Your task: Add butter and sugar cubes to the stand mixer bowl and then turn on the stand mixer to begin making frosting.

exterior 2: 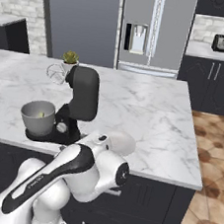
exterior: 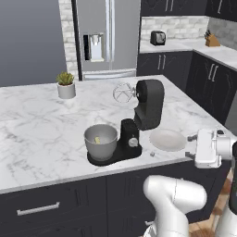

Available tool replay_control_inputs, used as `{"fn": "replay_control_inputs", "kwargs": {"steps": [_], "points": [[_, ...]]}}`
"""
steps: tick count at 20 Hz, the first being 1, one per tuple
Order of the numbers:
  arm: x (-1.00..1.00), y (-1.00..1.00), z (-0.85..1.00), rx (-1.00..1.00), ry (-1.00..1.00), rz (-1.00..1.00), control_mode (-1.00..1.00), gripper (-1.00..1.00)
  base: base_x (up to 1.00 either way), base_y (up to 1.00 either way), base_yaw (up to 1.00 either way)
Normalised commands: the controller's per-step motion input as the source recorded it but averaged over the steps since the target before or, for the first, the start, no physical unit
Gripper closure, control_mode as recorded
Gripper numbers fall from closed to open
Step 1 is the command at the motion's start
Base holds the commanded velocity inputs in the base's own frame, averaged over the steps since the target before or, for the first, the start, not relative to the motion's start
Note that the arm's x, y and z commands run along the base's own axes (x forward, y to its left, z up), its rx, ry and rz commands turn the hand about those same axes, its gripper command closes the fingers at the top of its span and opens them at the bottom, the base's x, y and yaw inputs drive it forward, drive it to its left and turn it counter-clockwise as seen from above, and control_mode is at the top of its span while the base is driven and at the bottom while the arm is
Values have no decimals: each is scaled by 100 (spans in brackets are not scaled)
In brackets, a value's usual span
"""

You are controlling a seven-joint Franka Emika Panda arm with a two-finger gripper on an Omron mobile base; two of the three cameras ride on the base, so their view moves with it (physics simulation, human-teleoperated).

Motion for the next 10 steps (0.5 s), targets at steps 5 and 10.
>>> {"fn": "replay_control_inputs", "kwargs": {"steps": [5, 10], "points": [[33, 19, -25, -2, 43, -14, -100, -100, 0, 0, 0], [31, 2, -40, 0, 26, -5, -100, -100, 0, 0, 0]]}}
